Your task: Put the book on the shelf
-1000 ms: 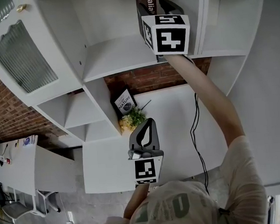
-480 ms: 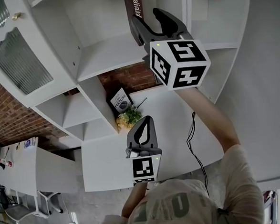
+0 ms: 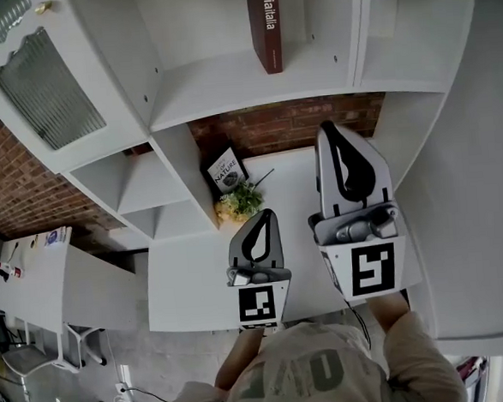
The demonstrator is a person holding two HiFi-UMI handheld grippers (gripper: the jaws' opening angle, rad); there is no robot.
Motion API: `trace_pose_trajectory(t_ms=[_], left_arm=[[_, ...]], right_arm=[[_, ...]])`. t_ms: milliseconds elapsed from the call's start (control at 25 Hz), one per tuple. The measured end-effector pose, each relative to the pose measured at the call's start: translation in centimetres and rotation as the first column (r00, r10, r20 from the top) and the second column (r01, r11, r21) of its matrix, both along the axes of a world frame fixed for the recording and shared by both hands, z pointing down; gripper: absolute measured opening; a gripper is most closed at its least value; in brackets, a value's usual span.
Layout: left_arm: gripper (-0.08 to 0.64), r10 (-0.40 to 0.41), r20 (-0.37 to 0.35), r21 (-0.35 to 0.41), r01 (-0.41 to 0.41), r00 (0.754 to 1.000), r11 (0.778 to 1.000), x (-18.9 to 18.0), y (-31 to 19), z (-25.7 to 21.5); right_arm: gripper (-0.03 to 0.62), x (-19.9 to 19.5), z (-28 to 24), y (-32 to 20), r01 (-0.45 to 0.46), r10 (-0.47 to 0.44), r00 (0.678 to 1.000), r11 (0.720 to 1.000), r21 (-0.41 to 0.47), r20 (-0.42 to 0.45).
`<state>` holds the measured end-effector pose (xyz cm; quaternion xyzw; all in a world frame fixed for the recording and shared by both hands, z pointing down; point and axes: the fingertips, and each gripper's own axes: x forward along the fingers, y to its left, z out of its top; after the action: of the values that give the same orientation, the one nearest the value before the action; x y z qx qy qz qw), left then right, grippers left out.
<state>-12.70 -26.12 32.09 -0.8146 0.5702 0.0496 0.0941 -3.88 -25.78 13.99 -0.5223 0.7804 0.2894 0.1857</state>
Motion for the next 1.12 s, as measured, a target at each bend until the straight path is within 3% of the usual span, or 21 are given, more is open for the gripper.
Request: trace_pose_trajectory(t_ms=[160,280,480,720,1120], left_arm=[[0.012,-0.067,-0.052,0.022,0.069,0.996,0.997,-1.7,0.3,-0.4],[0.012,-0.100,-0.047,0.059,0.103,0.994,0.993,-2.2,0.7,-0.9],[0.012,-0.091,-0.041,0.078,0.094,0.995,0.993,-1.4,1.3,-1.4],[0.012,-0.062,-0.057,0.048,0.065,0.996,0.997,-0.6,1.4,-0.8],[0.012,-0.058,-0.043,0.047,0.060,0.997,0.997,0.1,1.6,-0.9]], right_arm=[[0.015,-0.9,7.5,1.4,0.025,-0.017,0.999,0.987,-0.162,0.051],[0.015,-1.9,13.0,1.4,0.043,-0.033,0.999,0.950,-0.310,0.036],[0.015,-2.0,17.9,1.3,0.046,-0.048,0.999,0.900,-0.434,0.004],[0.015,-1.8,19.2,0.8,0.049,-0.059,0.998,0.881,-0.470,-0.005],[0.015,0.3,19.1,0.1,0.004,-0.013,1.000,0.886,-0.463,-0.017]])
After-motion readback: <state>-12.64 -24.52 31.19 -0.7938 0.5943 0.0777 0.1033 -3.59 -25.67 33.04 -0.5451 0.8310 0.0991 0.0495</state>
